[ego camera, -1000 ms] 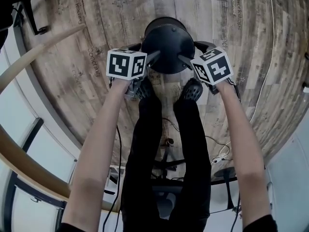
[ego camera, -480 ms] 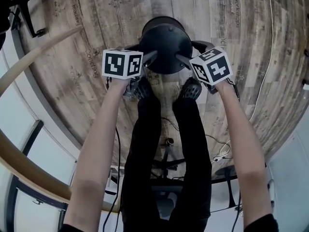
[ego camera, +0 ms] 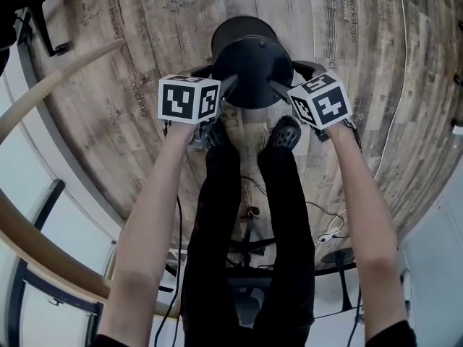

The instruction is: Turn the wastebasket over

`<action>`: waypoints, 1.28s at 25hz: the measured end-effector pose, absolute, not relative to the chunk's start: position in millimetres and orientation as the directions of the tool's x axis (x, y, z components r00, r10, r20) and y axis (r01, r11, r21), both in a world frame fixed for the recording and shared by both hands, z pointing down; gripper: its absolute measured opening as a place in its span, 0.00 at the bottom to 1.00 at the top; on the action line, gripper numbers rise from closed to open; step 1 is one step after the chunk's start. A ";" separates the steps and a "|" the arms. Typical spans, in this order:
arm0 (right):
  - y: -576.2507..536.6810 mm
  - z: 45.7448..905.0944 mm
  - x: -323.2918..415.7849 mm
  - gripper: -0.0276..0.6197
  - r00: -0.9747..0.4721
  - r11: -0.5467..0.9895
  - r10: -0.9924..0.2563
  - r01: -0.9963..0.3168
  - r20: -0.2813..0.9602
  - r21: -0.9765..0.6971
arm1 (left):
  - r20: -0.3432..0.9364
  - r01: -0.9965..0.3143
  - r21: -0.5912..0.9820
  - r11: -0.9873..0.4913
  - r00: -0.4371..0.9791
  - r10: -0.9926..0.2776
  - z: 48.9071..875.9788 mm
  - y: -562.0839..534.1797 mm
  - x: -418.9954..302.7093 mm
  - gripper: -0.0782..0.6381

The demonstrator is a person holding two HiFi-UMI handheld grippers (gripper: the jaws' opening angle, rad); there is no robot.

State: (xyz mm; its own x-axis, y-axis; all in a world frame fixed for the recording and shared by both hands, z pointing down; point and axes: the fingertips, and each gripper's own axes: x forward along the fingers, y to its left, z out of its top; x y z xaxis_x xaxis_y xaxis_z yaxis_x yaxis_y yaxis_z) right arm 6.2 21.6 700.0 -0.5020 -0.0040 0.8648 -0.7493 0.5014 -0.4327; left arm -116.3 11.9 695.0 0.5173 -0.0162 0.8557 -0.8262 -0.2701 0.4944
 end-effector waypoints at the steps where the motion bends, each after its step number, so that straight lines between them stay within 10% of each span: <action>1: 17.8 698.7 8.8 0.51 -0.495 0.500 -0.010 -0.755 0.869 -0.424 | 0.858 -0.827 0.488 -0.280 0.513 -0.023 692.7 7.4 -114.0 0.51; 32: 47.4 679.0 11.1 0.40 -0.532 0.426 -0.029 -0.772 0.846 -0.471 | 0.839 -0.808 0.523 -0.271 0.544 -0.001 682.0 55.6 -122.7 0.49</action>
State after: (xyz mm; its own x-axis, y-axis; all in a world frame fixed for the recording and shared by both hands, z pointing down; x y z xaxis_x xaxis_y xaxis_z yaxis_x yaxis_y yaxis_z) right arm 11.1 47.4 679.0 -0.5322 -0.0286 0.8461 -0.7724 0.4255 -0.4715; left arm -122.7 55.6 682.0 0.5436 -0.0008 0.8393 -0.8081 -0.2709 0.5231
